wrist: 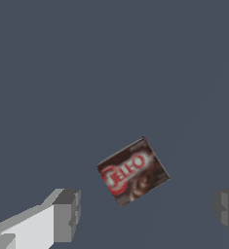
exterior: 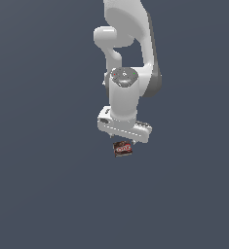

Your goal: Pick up the object and move it to a goal position.

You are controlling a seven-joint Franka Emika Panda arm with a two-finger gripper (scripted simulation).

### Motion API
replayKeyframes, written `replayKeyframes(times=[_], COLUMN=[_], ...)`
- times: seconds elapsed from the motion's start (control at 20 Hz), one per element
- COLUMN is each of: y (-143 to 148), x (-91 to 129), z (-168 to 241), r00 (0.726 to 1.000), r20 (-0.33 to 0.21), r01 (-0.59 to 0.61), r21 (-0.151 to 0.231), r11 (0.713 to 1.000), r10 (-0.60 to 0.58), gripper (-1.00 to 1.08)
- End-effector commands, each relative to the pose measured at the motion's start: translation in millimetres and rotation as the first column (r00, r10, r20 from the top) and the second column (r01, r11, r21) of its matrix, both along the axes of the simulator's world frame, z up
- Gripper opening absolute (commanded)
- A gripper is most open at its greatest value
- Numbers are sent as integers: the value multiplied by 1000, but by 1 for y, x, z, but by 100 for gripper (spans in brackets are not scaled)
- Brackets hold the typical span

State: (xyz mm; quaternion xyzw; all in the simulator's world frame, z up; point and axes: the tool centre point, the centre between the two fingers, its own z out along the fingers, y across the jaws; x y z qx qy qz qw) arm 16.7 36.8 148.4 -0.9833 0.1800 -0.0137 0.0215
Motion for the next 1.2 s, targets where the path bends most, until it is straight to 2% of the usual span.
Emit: replayKeyframes(times=[0.0,0.25,0.55,0.85,1.15], y=[1,3,5,6,6], x=[-1,-4,-7,-11,-15], z=[-6,-18,-32,-45,-58], r00=[998,979,933,862,768], r20=[-6,-17,-29,-37,-41], r01=[69,203,360,506,639], r21=[2,2,-1,-8,-18], r11=[998,979,933,862,769], r10=[-69,-203,-359,-506,-640], gripper=[100,100,100,100,100])
